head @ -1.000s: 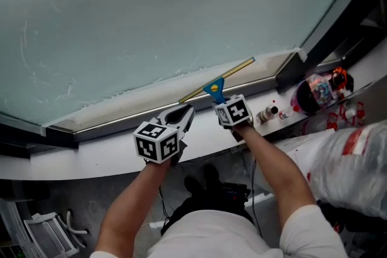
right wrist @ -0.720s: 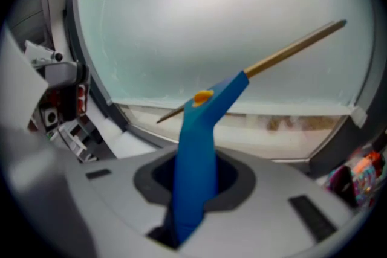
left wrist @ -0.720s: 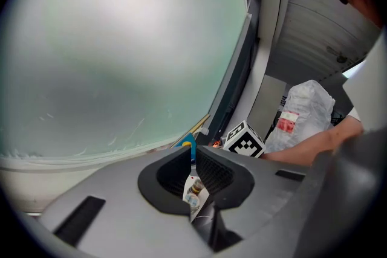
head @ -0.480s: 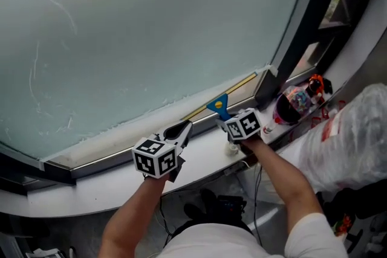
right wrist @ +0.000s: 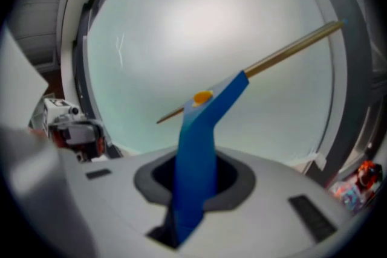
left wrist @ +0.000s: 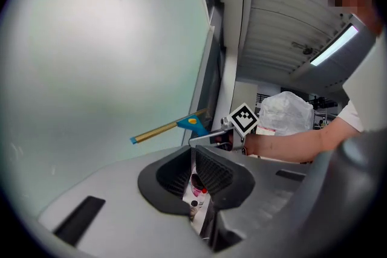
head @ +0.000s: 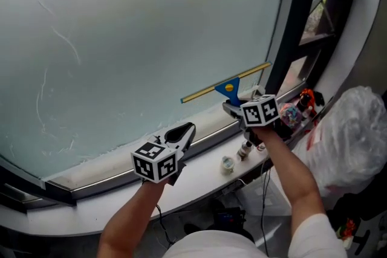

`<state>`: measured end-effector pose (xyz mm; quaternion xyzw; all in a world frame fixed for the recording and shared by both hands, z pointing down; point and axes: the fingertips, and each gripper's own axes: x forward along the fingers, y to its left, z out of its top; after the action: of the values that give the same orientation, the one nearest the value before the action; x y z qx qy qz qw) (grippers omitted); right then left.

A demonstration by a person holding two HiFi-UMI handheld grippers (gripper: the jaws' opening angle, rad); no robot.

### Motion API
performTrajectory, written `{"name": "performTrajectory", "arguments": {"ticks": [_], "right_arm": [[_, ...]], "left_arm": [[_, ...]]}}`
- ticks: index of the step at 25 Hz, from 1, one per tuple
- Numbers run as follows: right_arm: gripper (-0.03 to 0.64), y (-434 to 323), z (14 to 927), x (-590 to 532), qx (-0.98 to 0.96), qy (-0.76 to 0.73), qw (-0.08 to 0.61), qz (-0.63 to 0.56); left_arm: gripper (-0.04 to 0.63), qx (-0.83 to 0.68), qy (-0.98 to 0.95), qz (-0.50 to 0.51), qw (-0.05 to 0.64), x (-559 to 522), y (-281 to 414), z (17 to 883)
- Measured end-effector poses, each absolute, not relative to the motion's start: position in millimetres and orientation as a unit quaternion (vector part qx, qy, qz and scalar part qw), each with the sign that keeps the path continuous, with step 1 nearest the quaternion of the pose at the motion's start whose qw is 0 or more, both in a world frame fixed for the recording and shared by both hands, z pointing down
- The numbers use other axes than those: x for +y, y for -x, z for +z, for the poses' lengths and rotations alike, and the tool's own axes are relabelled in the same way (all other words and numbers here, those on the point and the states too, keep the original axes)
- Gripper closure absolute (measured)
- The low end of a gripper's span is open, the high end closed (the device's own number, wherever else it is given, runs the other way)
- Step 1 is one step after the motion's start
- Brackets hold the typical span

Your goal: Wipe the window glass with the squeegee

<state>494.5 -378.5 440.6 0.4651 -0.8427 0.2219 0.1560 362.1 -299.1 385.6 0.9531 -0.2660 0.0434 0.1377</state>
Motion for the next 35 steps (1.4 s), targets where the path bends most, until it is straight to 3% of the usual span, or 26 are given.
{"name": "performTrajectory", "arguments": {"ticks": [20,35], "right_arm": [[0.531,-565,141,-480,-0.907,-0.410,-0.023,0.094],[0.532,-622,-23,-531,-0.926,-0.367,-0.077,0.055]], "left_arm": [[0.548,-0.225,-0.974,0.018,0.012,-349,-442,233],[0.548,-0.222,-0.972,-0.006,-0.076,-390,-470,125]]}}
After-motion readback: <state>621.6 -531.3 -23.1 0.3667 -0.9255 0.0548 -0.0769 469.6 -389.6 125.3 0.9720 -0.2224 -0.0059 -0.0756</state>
